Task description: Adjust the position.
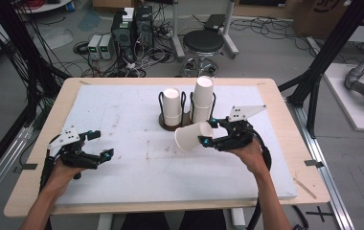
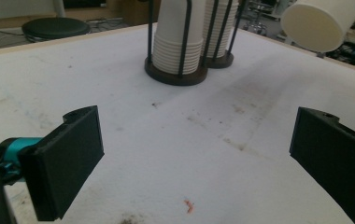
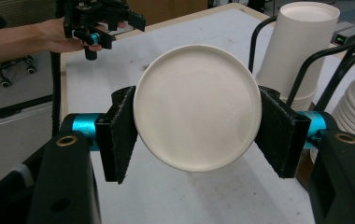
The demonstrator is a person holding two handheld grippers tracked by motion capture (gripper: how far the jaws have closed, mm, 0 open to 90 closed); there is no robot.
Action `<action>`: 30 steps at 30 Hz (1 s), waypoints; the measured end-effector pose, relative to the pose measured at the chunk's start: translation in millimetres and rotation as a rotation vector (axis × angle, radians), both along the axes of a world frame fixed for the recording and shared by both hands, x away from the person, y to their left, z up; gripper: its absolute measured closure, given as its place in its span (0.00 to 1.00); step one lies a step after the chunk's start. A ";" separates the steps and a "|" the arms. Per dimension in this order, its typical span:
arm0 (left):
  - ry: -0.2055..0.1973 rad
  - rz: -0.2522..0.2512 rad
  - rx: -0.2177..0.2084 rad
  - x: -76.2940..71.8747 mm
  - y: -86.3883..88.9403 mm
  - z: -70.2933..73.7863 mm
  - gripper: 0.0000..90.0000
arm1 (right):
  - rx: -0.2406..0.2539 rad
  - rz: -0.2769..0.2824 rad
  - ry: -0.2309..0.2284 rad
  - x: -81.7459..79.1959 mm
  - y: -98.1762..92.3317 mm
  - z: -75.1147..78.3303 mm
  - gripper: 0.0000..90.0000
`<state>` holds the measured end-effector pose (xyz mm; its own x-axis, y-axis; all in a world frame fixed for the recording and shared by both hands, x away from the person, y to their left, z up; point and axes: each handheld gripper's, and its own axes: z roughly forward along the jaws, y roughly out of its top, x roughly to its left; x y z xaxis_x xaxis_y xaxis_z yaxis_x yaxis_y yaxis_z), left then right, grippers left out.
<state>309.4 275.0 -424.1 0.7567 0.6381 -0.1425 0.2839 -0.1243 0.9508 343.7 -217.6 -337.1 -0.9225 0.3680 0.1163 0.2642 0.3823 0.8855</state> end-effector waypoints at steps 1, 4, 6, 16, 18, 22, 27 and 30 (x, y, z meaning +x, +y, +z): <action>-0.001 -0.021 -0.004 0.5 -1.0 2.6 0.03 | 0.000 0.001 -0.003 0.2 0.6 0.4 0.40; -0.012 -0.054 -0.011 1.2 -2.7 6.5 0.03 | 0.000 0.014 -0.004 0.1 2.0 1.9 0.40; -0.017 -0.066 -0.014 1.4 -3.6 8.2 0.03 | 0.005 0.022 -0.007 0.0 2.2 2.8 0.40; -0.041 -0.215 -0.010 11.6 -26.7 39.0 0.03 | 0.019 0.064 -0.005 -2.0 8.8 4.2 0.40; -0.040 -0.249 -0.011 13.7 -32.6 43.2 0.03 | 0.025 0.069 0.000 -2.1 11.1 3.6 0.40; -0.034 -0.299 -0.009 17.4 -43.5 47.1 0.03 | 0.034 0.084 0.003 -2.1 15.6 2.6 0.40; -0.032 -0.363 -0.016 22.2 -55.3 48.3 0.03 | 0.028 0.117 0.011 -0.9 25.2 1.4 0.40; -0.023 -0.394 -0.020 25.5 -59.8 48.4 0.03 | 0.025 0.130 0.010 -0.6 28.3 0.6 0.40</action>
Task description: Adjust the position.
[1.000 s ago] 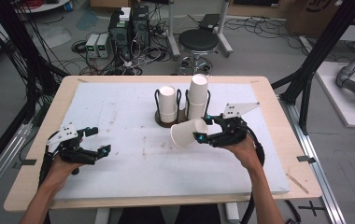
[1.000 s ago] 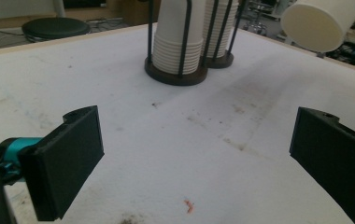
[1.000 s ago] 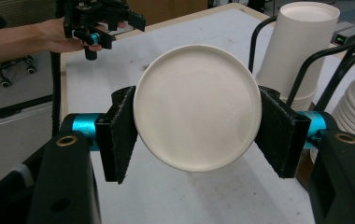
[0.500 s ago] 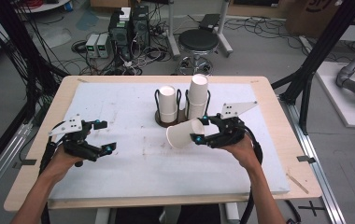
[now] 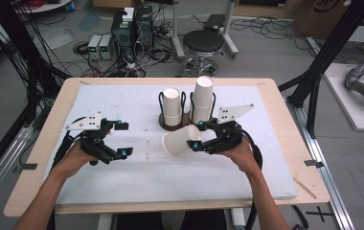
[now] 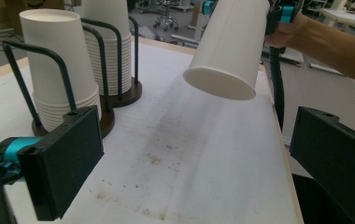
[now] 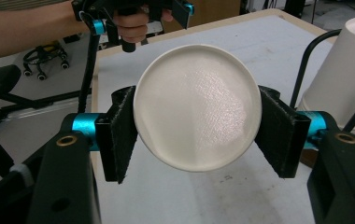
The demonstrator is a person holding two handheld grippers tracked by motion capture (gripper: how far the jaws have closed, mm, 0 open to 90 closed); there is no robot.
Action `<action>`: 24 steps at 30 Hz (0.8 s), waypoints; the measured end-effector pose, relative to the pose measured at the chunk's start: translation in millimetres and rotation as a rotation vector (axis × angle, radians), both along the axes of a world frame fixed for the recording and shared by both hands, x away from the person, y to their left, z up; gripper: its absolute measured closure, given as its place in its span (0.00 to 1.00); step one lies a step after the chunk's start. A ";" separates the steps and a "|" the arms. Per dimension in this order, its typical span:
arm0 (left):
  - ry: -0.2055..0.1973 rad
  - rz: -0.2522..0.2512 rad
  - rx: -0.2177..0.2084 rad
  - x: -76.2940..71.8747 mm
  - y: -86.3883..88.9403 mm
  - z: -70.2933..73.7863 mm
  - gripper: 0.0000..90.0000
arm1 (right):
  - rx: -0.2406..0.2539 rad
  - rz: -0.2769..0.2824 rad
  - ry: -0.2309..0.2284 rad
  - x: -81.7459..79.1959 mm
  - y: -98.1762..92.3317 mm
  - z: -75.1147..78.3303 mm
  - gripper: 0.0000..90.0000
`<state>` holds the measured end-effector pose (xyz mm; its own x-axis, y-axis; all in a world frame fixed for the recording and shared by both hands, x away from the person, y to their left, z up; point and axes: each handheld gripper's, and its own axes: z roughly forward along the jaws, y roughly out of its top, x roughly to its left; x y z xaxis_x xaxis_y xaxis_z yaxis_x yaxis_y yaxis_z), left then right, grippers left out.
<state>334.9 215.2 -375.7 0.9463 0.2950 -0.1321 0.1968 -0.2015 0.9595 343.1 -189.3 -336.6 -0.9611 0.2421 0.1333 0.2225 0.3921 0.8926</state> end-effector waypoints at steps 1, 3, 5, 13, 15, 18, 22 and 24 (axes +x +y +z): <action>0.005 -0.020 0.005 1.8 -3.6 0.9 0.03 | 0.001 0.003 0.001 -0.1 0.8 0.0 0.40; 0.008 -0.031 0.004 2.3 -5.7 1.6 0.03 | 0.003 0.009 0.003 -0.2 1.5 0.1 0.40; 0.009 -0.054 0.003 4.3 -13.5 4.3 0.03 | 0.008 0.022 0.004 -0.3 4.2 0.4 0.40; 0.027 -0.105 0.012 11.6 -35.6 9.2 0.03 | 0.018 0.060 0.005 3.6 17.0 0.8 0.40; 0.029 -0.111 0.010 12.6 -38.2 9.4 0.03 | 0.019 0.066 0.006 4.3 18.8 0.9 0.40; 0.038 -0.139 0.004 15.8 -49.5 8.0 0.03 | 0.031 0.080 0.007 5.4 24.8 0.5 0.40; 0.053 -0.164 -0.013 17.2 -59.9 6.0 0.03 | 0.042 0.093 0.012 5.8 28.2 -0.4 0.40; 0.054 -0.171 -0.014 17.6 -62.1 5.9 0.03 | 0.046 0.093 0.012 5.9 28.5 -0.4 0.40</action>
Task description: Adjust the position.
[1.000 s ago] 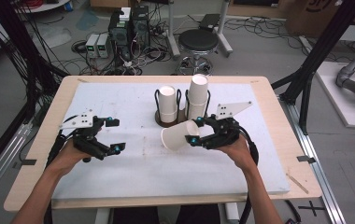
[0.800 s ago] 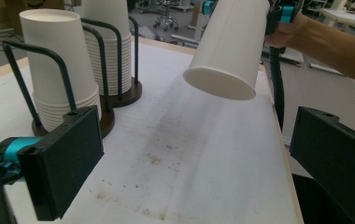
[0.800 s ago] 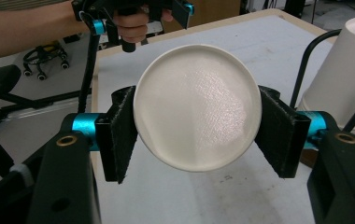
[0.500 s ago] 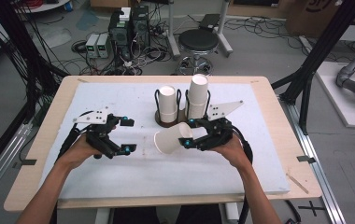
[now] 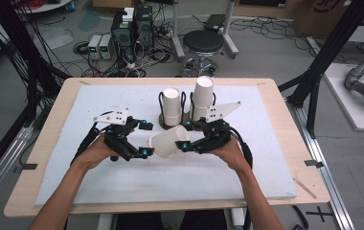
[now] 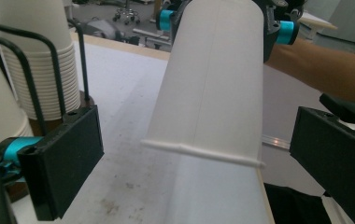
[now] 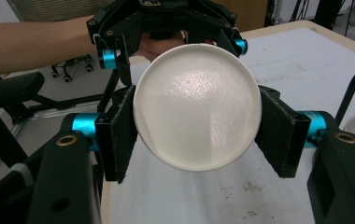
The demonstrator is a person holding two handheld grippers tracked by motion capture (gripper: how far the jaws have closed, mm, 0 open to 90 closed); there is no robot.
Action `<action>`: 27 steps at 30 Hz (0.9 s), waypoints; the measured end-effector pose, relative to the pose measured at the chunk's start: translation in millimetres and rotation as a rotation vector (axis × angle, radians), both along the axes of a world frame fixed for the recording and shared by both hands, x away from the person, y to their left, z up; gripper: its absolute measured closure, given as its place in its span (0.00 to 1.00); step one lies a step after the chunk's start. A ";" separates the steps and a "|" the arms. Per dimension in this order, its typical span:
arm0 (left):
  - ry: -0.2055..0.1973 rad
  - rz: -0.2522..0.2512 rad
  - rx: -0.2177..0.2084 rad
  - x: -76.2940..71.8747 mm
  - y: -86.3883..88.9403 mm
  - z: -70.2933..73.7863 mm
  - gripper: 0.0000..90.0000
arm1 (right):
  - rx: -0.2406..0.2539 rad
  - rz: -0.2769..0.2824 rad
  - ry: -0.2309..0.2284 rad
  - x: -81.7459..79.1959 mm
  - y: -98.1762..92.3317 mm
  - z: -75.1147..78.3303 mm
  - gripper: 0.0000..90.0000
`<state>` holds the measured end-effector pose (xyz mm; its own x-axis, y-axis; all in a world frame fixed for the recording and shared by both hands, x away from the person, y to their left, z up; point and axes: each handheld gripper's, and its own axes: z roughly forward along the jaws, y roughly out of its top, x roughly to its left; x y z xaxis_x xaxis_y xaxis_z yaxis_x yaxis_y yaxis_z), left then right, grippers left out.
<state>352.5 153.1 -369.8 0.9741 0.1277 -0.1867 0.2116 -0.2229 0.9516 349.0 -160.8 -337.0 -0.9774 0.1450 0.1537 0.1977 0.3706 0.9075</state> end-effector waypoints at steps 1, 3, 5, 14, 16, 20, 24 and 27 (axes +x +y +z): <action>0.004 -0.011 -0.008 0.3 -4.6 0.0 0.03 | 0.011 0.002 -0.001 0.2 0.3 0.0 0.40; 0.007 -0.016 -0.009 0.7 -9.2 -0.1 0.03 | 0.018 0.006 0.002 -0.1 0.9 0.1 0.40; 0.012 -0.022 -0.015 1.5 -13.9 0.3 0.03 | 0.025 0.007 0.003 -0.1 1.3 0.0 0.40; 0.042 -0.057 -0.016 2.5 -28.1 -1.6 0.03 | 0.054 0.024 0.002 -1.3 2.9 0.6 0.40; 0.043 -0.060 -0.015 2.7 -29.1 -2.3 0.03 | 0.055 0.024 -0.001 -1.6 2.8 0.9 0.40; 0.060 -0.086 -0.007 1.9 -32.1 -4.2 0.03 | 0.070 0.034 0.001 -2.3 1.8 1.7 0.40; 0.055 -0.085 0.000 2.1 -33.3 -5.3 0.03 | 0.081 0.044 0.002 -2.9 1.8 2.1 0.40; 0.052 -0.084 0.007 2.0 -33.0 -5.3 0.03 | 0.085 0.051 -0.002 -3.4 1.9 2.3 0.40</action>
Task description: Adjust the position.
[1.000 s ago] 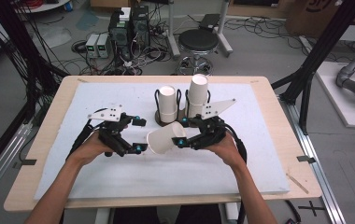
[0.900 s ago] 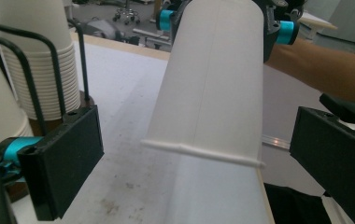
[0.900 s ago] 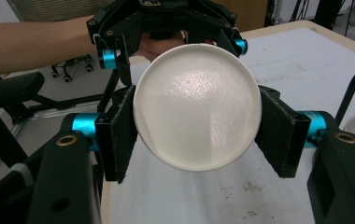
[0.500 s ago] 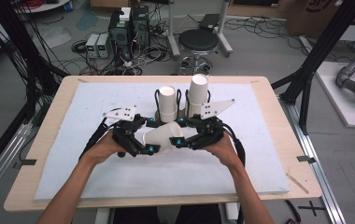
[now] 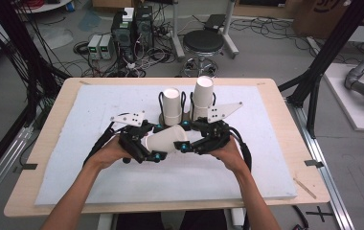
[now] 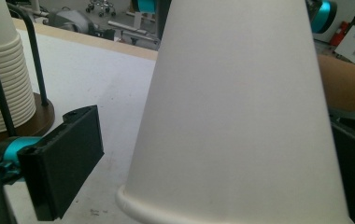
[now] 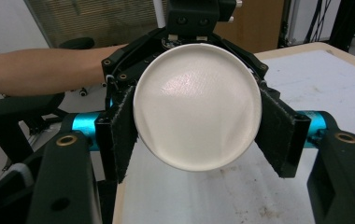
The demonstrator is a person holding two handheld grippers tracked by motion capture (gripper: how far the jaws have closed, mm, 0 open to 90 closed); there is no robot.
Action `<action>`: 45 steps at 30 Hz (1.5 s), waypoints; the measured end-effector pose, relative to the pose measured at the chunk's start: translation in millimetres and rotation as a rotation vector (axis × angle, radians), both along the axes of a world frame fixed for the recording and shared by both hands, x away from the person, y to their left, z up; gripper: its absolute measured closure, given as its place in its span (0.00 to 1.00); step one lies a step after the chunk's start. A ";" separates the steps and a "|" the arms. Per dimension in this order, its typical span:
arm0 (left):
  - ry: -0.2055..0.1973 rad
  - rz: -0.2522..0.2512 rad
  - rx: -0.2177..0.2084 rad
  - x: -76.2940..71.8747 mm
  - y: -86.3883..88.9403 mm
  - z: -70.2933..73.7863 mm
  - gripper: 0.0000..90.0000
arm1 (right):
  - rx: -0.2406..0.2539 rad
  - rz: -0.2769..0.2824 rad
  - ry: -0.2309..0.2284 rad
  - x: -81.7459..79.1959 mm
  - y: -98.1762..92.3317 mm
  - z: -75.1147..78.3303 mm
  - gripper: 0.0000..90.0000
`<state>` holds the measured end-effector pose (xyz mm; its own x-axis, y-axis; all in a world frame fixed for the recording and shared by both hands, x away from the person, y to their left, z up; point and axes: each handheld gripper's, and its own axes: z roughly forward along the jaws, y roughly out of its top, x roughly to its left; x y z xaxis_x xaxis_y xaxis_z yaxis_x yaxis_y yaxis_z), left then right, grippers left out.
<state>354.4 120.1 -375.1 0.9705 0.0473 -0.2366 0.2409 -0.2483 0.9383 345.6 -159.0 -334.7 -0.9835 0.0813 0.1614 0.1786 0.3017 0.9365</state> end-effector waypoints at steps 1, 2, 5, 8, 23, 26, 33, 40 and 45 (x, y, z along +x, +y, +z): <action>0.000 0.000 0.000 0.0 0.0 0.0 0.03 | 0.000 0.000 0.000 0.0 0.0 0.0 0.40; -0.002 0.000 0.005 -0.2 0.3 -0.1 0.03 | 0.008 0.002 -0.005 -0.5 -0.6 0.6 0.40; -0.009 0.000 0.008 -0.4 0.7 0.3 0.03 | 0.006 0.004 -0.008 -1.0 -0.6 0.8 0.40; -0.004 -0.007 0.007 -0.9 0.7 0.5 0.03 | 0.008 0.009 -0.016 -1.4 0.0 0.8 0.40; -0.009 -0.034 0.020 -1.8 1.1 1.1 0.22 | 0.010 0.016 -0.025 2.4 2.8 -1.7 0.40; -0.011 -0.034 0.019 -2.3 2.1 1.9 0.24 | 0.013 0.018 -0.024 2.6 2.6 -1.8 0.41; -0.027 -0.031 0.025 -3.0 3.1 3.2 0.28 | 0.009 0.020 -0.025 3.0 2.0 -1.8 0.41; -0.028 -0.020 0.038 -2.9 3.2 3.0 0.29 | -0.007 0.013 -0.037 2.5 2.5 -1.9 0.32; -0.027 -0.005 0.045 -1.6 5.0 3.2 0.30 | -0.028 -0.032 -0.045 0.8 2.4 -0.7 0.15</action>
